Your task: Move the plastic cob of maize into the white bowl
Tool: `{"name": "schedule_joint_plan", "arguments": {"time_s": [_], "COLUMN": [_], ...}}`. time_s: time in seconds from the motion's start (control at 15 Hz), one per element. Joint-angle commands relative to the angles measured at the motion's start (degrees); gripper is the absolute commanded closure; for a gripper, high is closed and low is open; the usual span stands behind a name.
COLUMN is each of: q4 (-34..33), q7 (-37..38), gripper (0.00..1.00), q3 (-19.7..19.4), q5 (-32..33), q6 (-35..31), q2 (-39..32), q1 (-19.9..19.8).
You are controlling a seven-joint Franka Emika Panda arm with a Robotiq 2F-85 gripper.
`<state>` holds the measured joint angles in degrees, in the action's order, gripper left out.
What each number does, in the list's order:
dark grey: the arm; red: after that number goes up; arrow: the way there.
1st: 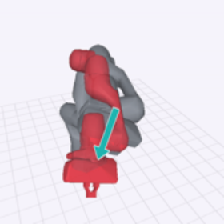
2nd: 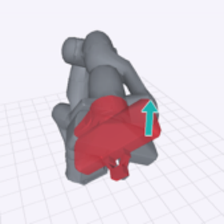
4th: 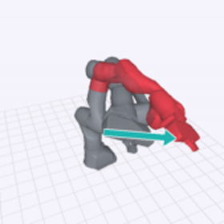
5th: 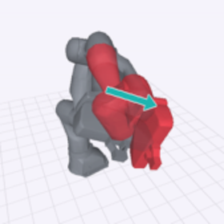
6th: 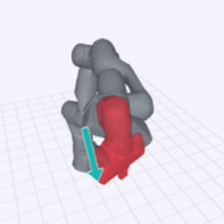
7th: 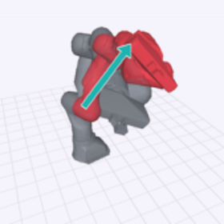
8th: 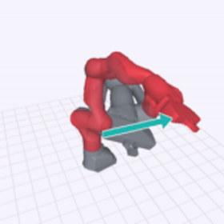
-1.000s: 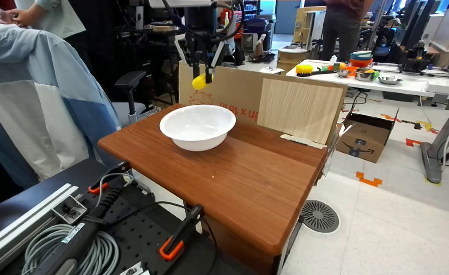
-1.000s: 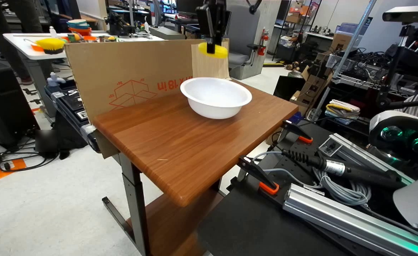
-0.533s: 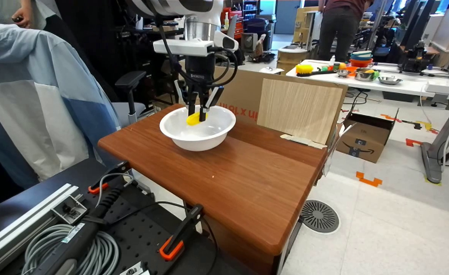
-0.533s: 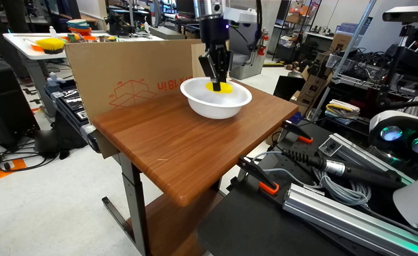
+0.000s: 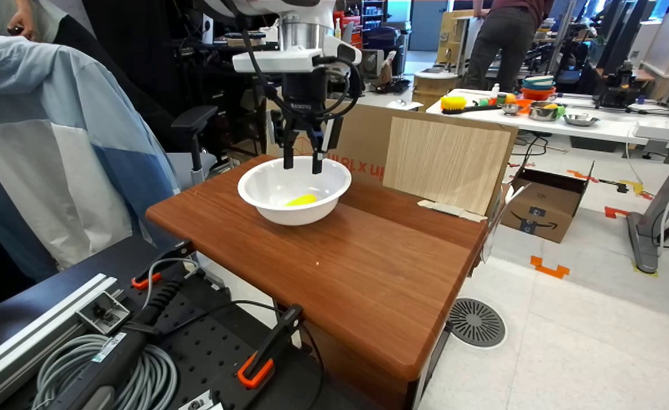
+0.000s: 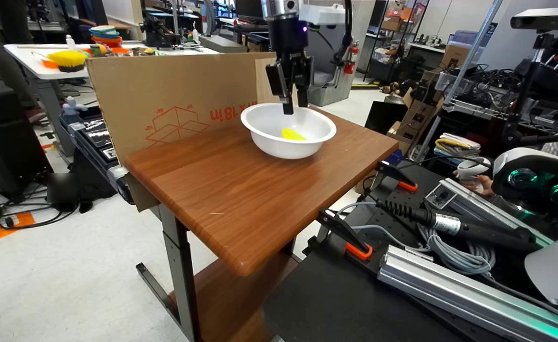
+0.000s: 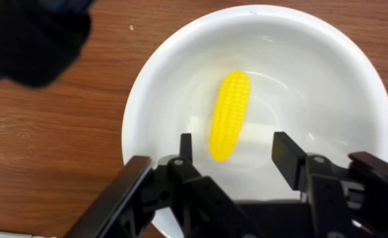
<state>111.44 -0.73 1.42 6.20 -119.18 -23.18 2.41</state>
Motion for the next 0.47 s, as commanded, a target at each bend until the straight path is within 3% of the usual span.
{"name": "schedule_joint_plan", "arguments": {"time_s": [0.0,0.2,0.27,0.4], "q4": [0.91,1.61,-0.09,0.12], "q7": [-0.35,-3.58,-1.75,-2.81], "gripper": [0.05,0.00,0.01,0.00], "q3": [-0.91,-1.80,-1.05,-1.55], "q5": [1.22,2.48,1.38,1.71], "q6": [6.31,12.61,8.97,11.90], "q2": [7.40,15.08,9.51,13.60], "q1": [-0.19,-1.70,-1.06,-1.82]}}
